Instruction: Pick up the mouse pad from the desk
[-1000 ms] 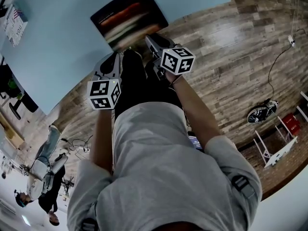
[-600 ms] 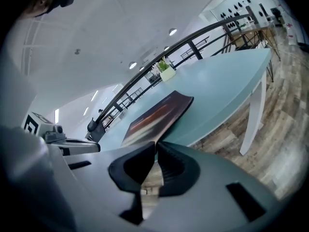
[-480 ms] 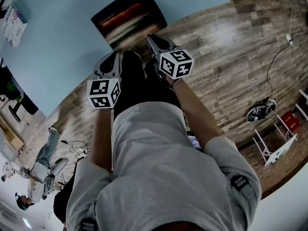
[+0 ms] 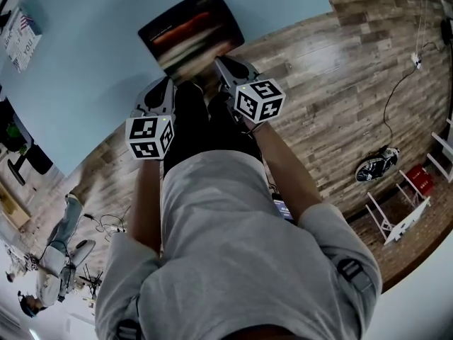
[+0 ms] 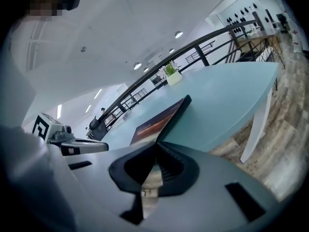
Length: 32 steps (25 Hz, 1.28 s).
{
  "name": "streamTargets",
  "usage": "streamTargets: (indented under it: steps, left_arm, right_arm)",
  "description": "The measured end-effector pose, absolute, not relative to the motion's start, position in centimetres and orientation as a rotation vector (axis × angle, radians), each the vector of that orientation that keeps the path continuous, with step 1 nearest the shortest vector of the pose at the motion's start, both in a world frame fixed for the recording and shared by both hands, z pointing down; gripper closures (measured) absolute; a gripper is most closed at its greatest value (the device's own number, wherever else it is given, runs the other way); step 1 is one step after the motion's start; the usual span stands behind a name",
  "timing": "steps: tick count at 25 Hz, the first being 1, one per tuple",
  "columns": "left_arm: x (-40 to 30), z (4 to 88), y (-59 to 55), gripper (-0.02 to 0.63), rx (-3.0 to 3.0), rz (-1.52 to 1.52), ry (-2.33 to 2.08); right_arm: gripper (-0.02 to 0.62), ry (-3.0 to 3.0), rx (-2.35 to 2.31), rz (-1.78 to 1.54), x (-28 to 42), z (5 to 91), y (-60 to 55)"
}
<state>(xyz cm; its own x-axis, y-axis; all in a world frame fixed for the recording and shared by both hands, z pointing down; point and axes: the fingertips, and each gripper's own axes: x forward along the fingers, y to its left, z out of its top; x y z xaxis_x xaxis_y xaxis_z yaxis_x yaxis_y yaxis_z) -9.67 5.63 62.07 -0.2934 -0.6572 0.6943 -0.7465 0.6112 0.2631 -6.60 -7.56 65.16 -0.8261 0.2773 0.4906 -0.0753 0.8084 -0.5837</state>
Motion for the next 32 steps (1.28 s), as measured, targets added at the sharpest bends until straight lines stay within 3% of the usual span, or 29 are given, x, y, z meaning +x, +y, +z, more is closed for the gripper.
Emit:
streamTargets:
  steps: [32]
  left_arm:
    - [-16.7,59.2,10.9,0.594,1.042,0.02,-2.14]
  right_arm:
    - [0.58,-2.509,-0.274,0.613,-14.5,58.7,-3.8]
